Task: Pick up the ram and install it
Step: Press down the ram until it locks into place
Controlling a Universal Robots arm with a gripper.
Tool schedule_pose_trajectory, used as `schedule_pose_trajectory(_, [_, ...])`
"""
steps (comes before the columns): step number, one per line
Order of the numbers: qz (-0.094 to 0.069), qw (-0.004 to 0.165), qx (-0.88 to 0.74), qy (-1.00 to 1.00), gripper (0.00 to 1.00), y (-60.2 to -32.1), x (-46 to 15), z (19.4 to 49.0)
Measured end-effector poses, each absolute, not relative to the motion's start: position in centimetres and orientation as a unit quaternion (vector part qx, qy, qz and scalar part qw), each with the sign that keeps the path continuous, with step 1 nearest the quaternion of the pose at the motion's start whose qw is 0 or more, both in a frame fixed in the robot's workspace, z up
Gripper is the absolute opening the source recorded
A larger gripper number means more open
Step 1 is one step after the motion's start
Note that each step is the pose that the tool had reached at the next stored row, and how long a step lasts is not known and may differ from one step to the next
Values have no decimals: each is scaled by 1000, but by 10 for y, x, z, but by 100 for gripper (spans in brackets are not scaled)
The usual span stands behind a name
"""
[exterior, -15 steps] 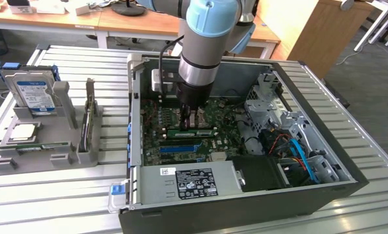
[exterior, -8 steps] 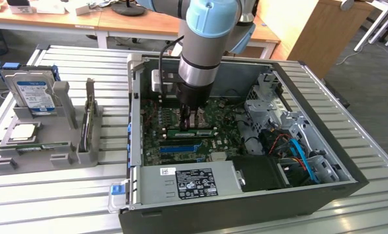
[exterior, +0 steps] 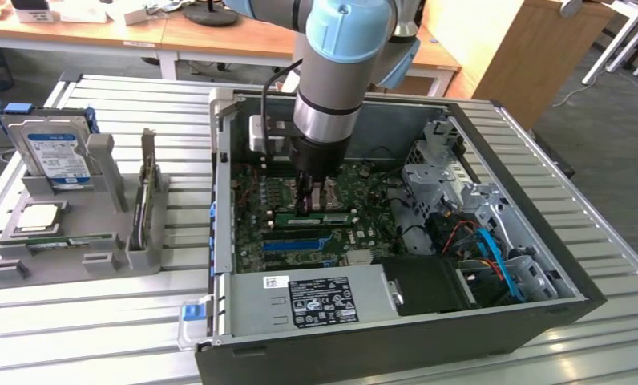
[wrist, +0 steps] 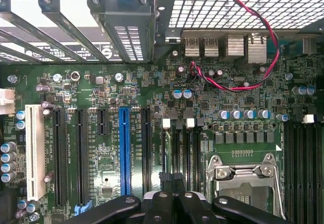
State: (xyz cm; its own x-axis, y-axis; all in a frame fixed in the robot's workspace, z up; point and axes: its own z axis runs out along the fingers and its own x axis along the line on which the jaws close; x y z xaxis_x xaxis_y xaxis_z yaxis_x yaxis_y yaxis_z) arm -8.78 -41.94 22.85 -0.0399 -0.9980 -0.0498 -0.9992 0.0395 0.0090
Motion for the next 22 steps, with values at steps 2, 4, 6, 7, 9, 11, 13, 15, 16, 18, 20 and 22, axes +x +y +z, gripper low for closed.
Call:
schedule_pose_trajectory(2, [20,15,-693,721,11,-419,-88,228])
schedule_pose_trajectory(4, [21,15,-693,721,11,-419,-88,228])
schedule_pose_trajectory(6, [20,15,-693,721,11,-419,-88,228])
schedule_pose_trajectory(7, [20,15,-693,721,11,-419,-88,228])
schedule_pose_trajectory(9, [20,15,-693,721,11,-419,-88,228])
schedule_pose_trajectory(11, [20,15,-693,721,11,-419,-88,227])
schedule_pose_trajectory(13, [21,15,-693,721,11,-419,-88,227])
schedule_pose_trajectory(15, [20,15,-693,721,11,-419,-88,227])
schedule_pose_trajectory(16, [20,15,-693,721,11,-419,-88,227])
schedule_pose_trajectory(18, [20,15,-693,721,11,-419,-88,227])
schedule_pose_trajectory(20, [20,15,-693,721,11,-419,-88,227])
schedule_pose_trajectory(22, [21,15,-693,721,11,-419,-88,226])
